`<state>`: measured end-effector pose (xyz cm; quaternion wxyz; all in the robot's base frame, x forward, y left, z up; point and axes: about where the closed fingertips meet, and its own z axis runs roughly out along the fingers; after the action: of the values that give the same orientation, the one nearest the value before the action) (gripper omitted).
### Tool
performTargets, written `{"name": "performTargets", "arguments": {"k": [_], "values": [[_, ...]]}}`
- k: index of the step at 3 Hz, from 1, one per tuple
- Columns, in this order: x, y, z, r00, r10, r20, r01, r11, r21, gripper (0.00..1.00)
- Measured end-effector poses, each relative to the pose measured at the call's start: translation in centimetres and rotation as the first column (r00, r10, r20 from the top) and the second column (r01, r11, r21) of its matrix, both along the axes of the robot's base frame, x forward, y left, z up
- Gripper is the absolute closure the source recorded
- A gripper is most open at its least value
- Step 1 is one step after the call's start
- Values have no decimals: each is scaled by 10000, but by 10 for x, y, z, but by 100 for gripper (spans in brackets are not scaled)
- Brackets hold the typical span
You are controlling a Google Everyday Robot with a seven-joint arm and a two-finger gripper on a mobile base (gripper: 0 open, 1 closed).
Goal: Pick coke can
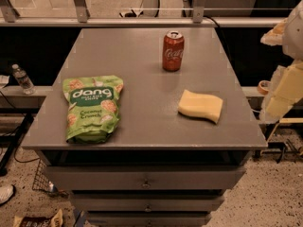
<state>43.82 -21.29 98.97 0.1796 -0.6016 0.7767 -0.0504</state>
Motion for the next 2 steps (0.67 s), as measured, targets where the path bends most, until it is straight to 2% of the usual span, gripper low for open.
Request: {"name": "performTargets", "arguments": {"k": [1, 2], "values": [[1, 1, 1, 10000, -5, 36, 5, 10000, 28, 0], [23, 10, -9, 9999, -163, -13, 163, 9941, 1072, 0]]}}
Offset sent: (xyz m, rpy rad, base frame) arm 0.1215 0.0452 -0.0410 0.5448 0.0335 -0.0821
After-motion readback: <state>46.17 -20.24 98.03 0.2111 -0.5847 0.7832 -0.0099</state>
